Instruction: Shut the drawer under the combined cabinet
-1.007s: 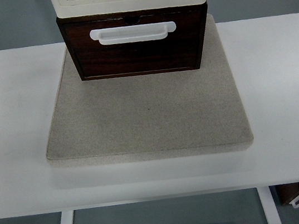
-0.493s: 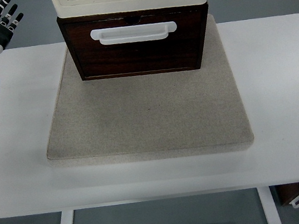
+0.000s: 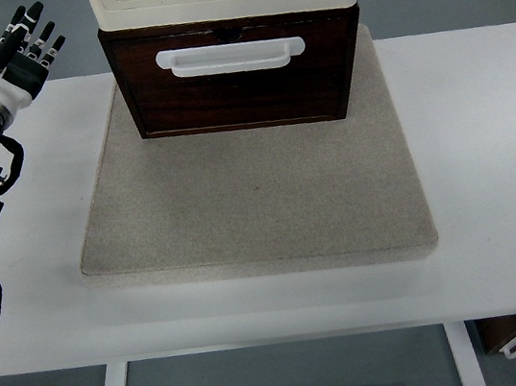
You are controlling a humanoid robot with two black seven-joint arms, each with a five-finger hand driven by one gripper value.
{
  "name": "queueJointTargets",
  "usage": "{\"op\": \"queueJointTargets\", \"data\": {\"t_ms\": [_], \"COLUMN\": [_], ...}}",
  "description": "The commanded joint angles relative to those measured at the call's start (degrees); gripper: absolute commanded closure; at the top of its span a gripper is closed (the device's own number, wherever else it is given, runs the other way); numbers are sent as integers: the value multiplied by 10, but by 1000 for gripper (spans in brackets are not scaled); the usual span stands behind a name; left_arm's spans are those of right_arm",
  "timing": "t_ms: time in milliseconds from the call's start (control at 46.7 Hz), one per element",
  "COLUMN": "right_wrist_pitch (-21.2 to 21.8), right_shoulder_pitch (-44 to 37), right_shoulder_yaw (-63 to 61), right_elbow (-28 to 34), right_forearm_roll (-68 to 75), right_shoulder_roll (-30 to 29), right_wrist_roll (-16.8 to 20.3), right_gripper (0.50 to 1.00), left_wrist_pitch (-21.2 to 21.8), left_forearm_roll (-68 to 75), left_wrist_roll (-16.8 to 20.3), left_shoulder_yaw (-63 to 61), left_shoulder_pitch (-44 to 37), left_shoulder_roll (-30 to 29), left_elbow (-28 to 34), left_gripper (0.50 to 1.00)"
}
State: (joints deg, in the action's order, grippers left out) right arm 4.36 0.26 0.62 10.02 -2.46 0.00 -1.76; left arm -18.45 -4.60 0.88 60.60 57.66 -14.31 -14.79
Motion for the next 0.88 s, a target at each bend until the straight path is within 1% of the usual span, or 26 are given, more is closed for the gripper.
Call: {"op": "queueJointTargets", "data": {"t_ms": [0, 86, 278, 364, 450, 857], "right_wrist_pitch": [-1, 0, -1, 0, 0, 0], "right_shoulder_pitch": [0, 0, 0, 0, 0, 1], "right_shoulder_yaw": [0, 0, 0, 0, -2, 0], "right_elbow": [0, 0, 0, 0, 0, 0], "right_forearm_roll": [0, 0, 0, 0, 1, 3], "right_shoulder_roll": [0, 0, 0, 0, 0, 0], "right_wrist_roll": [0, 0, 0, 0, 0, 0], "right_gripper": [548, 548, 548, 548, 548, 548], "left_wrist_pitch": [-4, -4, -3, 2, 2, 11], "left_forearm_roll": [-3, -4, -12, -15, -17, -26], "left_wrist_roll": [7, 10, 29, 41, 43, 44], "left_shoulder_yaw": [0, 1, 3, 3, 3, 0], "left_shoulder_pitch": [1, 4, 7, 11, 18, 23], "left_shoulder_roll": [10, 18, 23, 27, 31, 30], "left_elbow": [-1, -1, 0, 10, 18, 18], "left_gripper": [500, 500, 500, 500, 500, 500]}}
